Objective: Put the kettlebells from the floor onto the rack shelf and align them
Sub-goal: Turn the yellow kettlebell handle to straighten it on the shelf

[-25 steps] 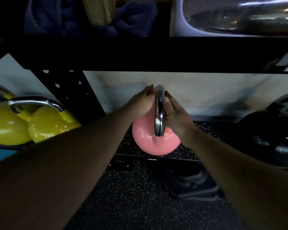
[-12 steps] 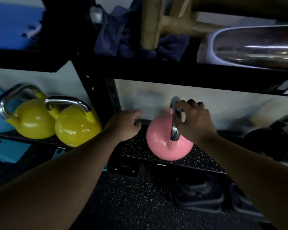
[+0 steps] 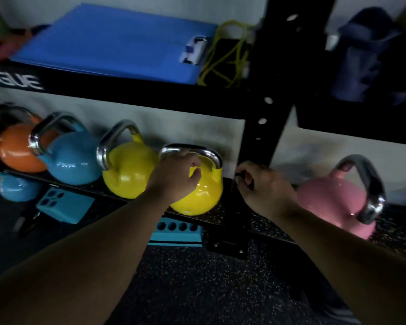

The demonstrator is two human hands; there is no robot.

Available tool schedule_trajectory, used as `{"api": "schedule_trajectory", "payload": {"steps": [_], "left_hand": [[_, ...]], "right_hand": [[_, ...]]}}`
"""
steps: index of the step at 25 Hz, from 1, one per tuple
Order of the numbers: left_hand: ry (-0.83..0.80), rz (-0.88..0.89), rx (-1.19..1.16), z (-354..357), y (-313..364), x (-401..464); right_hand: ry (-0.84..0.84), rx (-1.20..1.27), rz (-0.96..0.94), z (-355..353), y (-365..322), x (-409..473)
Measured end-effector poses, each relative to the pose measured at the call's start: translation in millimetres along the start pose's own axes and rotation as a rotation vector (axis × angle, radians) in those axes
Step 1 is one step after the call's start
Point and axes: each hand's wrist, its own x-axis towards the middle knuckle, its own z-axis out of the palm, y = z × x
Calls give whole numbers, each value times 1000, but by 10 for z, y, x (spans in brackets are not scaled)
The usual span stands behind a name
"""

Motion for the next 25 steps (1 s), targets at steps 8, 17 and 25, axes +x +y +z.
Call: {"api": "schedule_trajectory", "payload": {"steps": [8, 17, 25], "left_hand": [[41, -486, -262, -63, -763, 166], [-61, -620, -862, 379, -678, 431], [-54, -608, -990, 555, -818, 603]], "right_hand": [[20, 40, 159, 778, -669, 903], [144, 254, 414, 1065, -713, 889], [86, 951, 578, 972, -722, 865]]}}
